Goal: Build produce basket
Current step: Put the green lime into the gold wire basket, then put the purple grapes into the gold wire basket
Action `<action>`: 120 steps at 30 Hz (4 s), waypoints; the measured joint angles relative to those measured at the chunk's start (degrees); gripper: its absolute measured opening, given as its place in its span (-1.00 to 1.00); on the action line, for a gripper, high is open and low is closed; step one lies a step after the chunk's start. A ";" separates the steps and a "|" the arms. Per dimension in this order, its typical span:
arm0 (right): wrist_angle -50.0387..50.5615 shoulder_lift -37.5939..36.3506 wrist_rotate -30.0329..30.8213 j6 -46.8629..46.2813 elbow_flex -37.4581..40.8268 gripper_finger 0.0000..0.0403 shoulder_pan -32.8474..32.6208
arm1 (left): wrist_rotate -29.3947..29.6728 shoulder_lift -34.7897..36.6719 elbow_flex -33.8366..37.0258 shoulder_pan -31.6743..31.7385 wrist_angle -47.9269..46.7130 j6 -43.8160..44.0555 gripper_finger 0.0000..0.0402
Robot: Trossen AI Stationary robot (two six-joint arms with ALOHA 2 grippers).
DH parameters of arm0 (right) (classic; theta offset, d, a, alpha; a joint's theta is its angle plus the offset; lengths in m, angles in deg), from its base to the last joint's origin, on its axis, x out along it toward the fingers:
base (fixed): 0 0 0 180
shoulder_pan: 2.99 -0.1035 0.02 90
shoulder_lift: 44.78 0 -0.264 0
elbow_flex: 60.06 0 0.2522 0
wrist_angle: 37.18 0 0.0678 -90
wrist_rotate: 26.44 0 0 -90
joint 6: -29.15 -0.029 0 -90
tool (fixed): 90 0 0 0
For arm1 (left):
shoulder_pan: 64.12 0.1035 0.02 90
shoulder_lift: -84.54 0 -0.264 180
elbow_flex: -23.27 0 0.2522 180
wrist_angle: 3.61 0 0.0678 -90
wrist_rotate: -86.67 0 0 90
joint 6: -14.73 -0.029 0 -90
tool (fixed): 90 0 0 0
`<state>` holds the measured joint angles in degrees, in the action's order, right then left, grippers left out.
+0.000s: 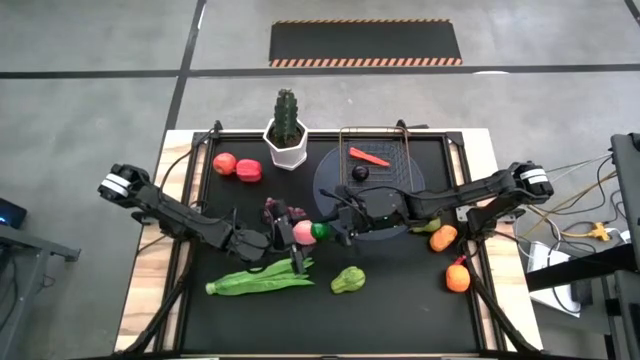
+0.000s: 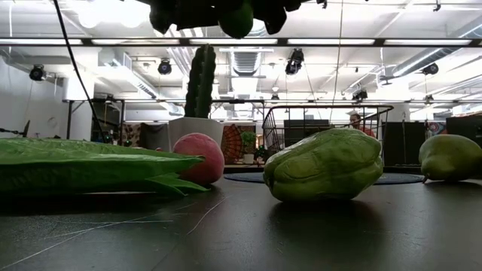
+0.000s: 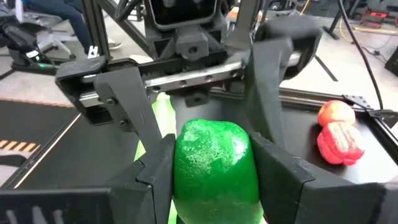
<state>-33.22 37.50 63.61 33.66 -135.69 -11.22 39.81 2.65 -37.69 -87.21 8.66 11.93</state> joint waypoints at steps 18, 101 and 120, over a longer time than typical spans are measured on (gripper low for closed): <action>48.10 -0.52 19.05 -6.11 -16.49 -0.17 5.53 | 0.77 13.90 9.36 0.00 -4.86 -9.58 0.50; -11.55 -18.51 -5.05 1.53 23.49 0.32 7.68 | 2.21 6.41 15.08 -0.48 8.01 18.94 0.50; -11.48 -18.47 -5.07 -2.42 25.27 0.32 7.32 | 2.21 7.52 15.21 -0.11 7.18 14.04 0.50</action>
<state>-44.70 19.03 58.54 31.24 -110.42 -3.89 42.01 10.17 -22.48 -87.32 15.84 25.97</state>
